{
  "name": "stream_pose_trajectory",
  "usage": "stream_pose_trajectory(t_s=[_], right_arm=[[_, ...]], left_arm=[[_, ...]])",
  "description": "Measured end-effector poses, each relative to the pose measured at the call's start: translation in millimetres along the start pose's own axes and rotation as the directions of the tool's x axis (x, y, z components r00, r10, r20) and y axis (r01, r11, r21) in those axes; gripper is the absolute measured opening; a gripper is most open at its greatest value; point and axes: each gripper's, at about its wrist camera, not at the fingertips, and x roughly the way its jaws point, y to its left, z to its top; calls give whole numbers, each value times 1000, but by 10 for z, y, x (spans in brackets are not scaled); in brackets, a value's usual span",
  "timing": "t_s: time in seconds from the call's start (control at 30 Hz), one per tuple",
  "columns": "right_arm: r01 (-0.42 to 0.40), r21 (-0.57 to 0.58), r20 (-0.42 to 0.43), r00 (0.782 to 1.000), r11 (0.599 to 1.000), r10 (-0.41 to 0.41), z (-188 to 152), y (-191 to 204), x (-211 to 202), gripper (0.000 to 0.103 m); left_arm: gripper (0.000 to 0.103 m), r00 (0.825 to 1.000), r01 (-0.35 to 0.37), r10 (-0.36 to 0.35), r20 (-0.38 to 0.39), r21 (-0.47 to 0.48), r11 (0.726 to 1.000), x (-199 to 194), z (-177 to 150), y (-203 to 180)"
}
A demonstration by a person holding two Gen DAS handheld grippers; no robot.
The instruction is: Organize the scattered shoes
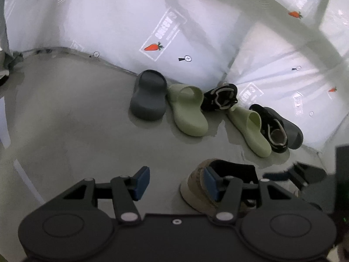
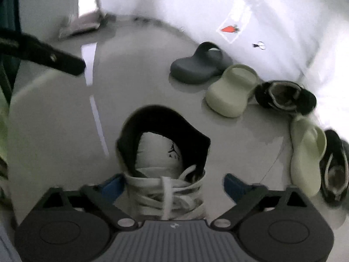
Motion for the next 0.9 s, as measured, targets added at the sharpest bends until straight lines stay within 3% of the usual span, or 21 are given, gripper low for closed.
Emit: stream_pose_trajectory(t_s=[0.1,0.2,0.33,0.5,0.63,0.73,0.9], right_arm=[[-56,88,9,998,995,56,25,-67,124,97],[-44,160,21,999,986,41,13,-84,171,93],[54,285,17,998,957,-61,0,-17,164,91],[188,431,-26,980,883,-196,-66,-15,109,89],[260,446,-62,964,857,-260,-230,-69,0,86],[336,447,-95,939,829,-329,-407,-145,-80,84],[415,508,-151,905,755,-397,-602,-350,-199,83]], left_arm=[[56,1000,-4,4,2,-2,1000,-15,1,9],[56,1000,-13,13,15,-7,1000,-52,5,24],[56,1000,-23,24,19,-17,1000,-67,6,50],[56,999,-27,27,26,-12,1000,-97,12,62],[56,999,-26,26,19,-11,1000,-95,7,81],[56,1000,-22,22,12,-14,1000,-82,8,87],[56,1000,-5,5,5,4,1000,-58,12,40]])
